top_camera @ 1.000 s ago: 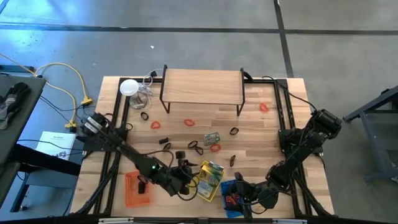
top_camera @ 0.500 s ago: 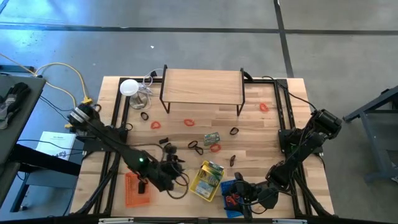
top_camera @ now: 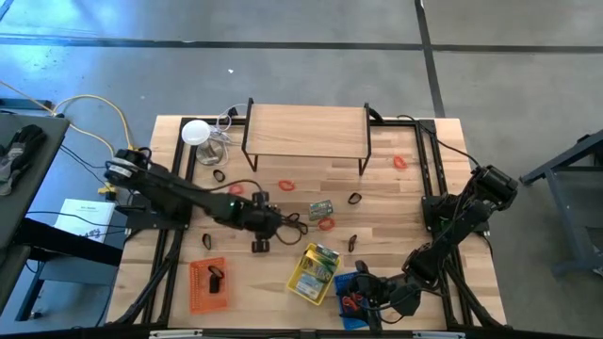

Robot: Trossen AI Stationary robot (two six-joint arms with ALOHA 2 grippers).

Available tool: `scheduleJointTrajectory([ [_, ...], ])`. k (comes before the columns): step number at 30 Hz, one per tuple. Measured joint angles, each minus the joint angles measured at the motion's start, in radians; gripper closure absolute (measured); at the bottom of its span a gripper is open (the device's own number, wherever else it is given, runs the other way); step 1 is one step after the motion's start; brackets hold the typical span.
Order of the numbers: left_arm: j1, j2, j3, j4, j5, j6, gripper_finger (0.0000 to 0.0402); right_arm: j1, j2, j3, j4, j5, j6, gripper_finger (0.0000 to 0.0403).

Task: Pick & Place Office Desk Supplies
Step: Put the black rubber band into the orange bin

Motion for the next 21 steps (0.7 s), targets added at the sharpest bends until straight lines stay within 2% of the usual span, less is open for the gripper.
scheduleJointTrajectory([
  [12, 0.028, 0.108, -0.003, 0.179, 0.012, 0.076, 0.0248, 0.000, 0.000, 0.000, -0.020, 0.001, 0.012, 0.0147],
  [18, 0.060, 0.164, -0.002, 0.234, -0.001, 0.019, 0.0248, 0.000, 0.000, 0.000, -0.011, 0.001, 0.016, 0.0147],
  [21, 0.067, 0.164, -0.004, 0.232, -0.051, -0.007, 0.0248, 0.000, 0.000, 0.000, -0.012, 0.001, 0.013, 0.0147],
])
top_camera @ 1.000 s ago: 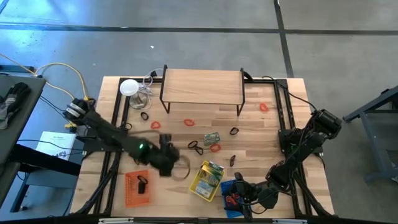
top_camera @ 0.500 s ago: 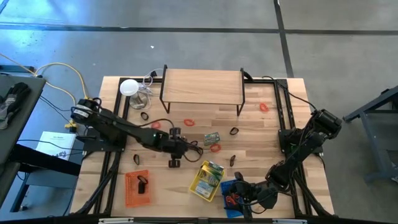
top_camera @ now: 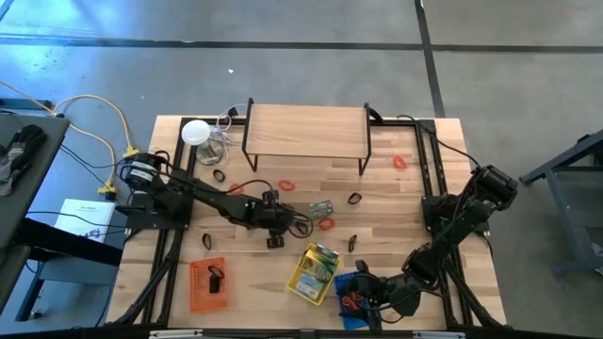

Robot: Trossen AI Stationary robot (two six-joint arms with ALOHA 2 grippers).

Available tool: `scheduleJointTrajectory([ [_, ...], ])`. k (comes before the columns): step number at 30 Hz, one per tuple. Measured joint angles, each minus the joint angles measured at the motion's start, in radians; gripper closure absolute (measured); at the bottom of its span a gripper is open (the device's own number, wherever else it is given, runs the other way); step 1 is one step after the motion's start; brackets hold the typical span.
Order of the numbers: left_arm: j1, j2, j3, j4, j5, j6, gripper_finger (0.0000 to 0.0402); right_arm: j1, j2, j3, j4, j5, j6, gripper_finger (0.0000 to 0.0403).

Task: Pick & Place Office Desk Supplies
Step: Put the black rubber band into the orange bin

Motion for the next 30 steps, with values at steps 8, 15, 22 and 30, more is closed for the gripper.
scheduleJointTrajectory([
  [8, 0.018, 0.019, 0.001, 0.007, -0.011, -0.027, 0.0248, 0.000, 0.000, 0.000, -0.018, 0.000, -0.008, 0.0147],
  [15, 0.030, 0.043, 0.001, 0.029, -0.018, -0.040, 0.0248, 0.000, 0.000, 0.000, -0.023, 0.000, -0.008, 0.0147],
  [22, -0.031, 0.046, 0.000, -0.013, -0.173, -0.074, 0.0248, 0.000, 0.000, 0.000, -0.031, 0.000, -0.008, 0.0147],
  [30, -0.078, 0.046, 0.000, 0.027, -0.219, 0.126, 0.0248, 0.000, 0.000, 0.000, -0.032, 0.000, -0.008, 0.0147],
])
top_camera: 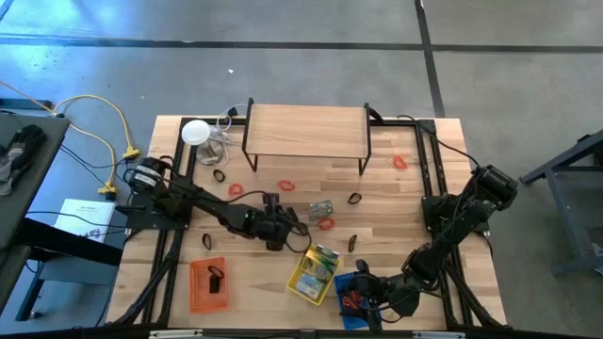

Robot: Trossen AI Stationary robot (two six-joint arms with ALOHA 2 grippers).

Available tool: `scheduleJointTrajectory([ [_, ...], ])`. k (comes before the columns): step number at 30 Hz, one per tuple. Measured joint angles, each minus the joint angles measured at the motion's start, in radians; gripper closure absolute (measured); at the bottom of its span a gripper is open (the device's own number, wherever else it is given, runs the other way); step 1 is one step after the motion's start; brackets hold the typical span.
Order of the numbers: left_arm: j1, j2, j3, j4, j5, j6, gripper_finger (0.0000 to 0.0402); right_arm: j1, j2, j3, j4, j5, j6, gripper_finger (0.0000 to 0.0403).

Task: Pick & Place Office Desk Supplies
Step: Put the black rubber band into the orange bin

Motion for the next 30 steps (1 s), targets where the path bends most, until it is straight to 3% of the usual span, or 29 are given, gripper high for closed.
scheduleJointTrajectory([
  [10, 0.053, 0.001, 0.001, 0.091, 0.012, 0.148, 0.0248, -0.001, 0.000, 0.000, 0.001, 0.003, -0.012, 0.0147],
  [15, 0.098, 0.021, 0.001, 0.104, 0.118, 0.167, 0.0248, -0.001, 0.000, 0.000, 0.001, 0.003, -0.019, 0.0147],
  [23, 0.149, 0.041, 0.003, 0.114, 0.153, 0.167, 0.0252, -0.001, 0.000, 0.000, -0.003, 0.003, -0.021, 0.0147],
  [26, 0.146, 0.051, 0.004, 0.109, 0.155, 0.163, 0.0275, -0.001, 0.000, 0.000, -0.004, 0.003, -0.021, 0.0147],
  [30, 0.128, 0.055, 0.005, 0.103, 0.155, 0.156, 0.0337, -0.001, 0.000, 0.000, -0.005, 0.003, -0.022, 0.0147],
])
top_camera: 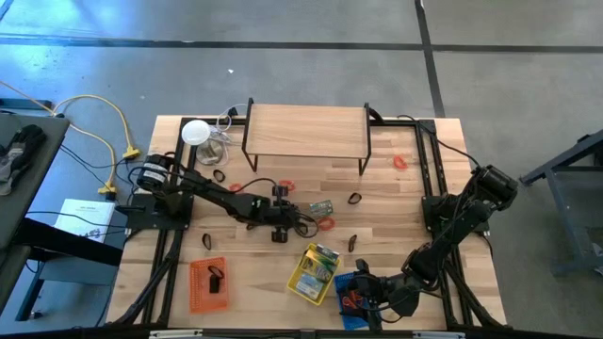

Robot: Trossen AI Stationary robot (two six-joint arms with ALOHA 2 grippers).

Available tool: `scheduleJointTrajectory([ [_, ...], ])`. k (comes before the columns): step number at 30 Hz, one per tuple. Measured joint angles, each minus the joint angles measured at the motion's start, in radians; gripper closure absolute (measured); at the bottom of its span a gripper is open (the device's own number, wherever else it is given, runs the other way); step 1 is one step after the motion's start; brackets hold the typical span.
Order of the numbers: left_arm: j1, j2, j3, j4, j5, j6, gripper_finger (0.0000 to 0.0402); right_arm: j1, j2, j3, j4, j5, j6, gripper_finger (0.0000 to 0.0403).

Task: Pick & Place Office Desk Supplies
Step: Put the black rubber band into the orange bin

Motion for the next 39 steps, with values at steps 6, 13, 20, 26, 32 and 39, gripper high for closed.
scheduleJointTrajectory([
  [6, -0.050, -0.043, -0.003, -0.065, 0.012, -0.082, 0.0394, 0.000, 0.000, 0.000, 0.000, 0.000, -0.002, 0.0147],
  [13, -0.193, -0.217, 0.057, -0.387, 0.025, -0.260, 0.0395, 0.000, 0.000, 0.000, -0.001, -0.003, -0.053, 0.0147],
  [20, -0.383, -0.379, 0.145, -0.700, 0.184, -0.680, 0.0396, -0.020, 0.000, 0.000, 0.001, -0.015, -0.126, 0.0147],
  [26, -0.532, -0.420, 0.146, -0.770, 0.359, -1.067, 0.0396, -0.074, 0.000, 0.000, 0.006, -0.095, -0.155, 0.0147],
  [32, -0.642, -0.420, 0.146, -0.817, 0.505, -1.297, 0.0396, -0.132, 0.000, 0.000, 0.007, -0.187, -0.156, 0.0147],
  [39, -0.746, -0.408, 0.146, -0.878, 0.457, -1.399, 0.0390, -0.158, 0.000, 0.000, 0.007, -0.219, -0.185, 0.0147],
])
